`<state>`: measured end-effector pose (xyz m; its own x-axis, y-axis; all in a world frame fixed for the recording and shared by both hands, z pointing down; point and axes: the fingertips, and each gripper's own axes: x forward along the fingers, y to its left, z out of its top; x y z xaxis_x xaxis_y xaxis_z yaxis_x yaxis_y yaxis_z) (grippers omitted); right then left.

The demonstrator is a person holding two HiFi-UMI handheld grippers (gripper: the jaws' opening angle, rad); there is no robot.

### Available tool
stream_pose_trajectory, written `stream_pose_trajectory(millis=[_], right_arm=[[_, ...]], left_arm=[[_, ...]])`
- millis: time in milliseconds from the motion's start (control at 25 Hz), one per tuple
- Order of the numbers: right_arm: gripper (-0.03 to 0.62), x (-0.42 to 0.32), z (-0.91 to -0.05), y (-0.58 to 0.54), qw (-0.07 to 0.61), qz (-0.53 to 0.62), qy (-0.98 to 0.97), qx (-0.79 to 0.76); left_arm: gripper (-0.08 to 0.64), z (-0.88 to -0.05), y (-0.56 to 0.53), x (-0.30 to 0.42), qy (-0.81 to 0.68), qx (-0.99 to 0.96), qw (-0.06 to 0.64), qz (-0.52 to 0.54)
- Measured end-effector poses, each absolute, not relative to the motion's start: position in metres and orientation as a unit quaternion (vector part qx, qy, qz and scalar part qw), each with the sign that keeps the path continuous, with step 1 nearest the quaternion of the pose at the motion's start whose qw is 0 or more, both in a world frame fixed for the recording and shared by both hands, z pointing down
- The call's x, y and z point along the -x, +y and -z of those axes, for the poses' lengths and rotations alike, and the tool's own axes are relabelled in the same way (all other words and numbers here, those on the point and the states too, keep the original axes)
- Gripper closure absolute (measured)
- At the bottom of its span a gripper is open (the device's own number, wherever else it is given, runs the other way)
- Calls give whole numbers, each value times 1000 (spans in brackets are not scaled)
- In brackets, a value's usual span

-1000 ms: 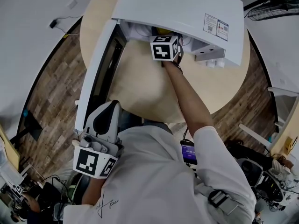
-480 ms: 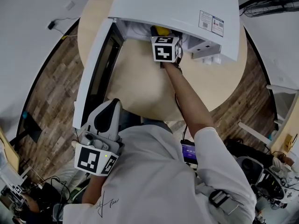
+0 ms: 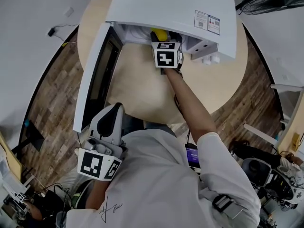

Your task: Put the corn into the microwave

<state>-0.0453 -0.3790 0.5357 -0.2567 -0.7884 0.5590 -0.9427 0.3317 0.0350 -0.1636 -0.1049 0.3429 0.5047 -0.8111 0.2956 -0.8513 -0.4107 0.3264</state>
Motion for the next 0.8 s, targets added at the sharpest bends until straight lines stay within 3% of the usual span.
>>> stream_pose_trajectory(millis=[800], right_arm=[[381, 34, -502, -327, 201, -173, -797, -543]], left_arm=[[571, -334, -95, 139, -476, -851, 220, -21]])
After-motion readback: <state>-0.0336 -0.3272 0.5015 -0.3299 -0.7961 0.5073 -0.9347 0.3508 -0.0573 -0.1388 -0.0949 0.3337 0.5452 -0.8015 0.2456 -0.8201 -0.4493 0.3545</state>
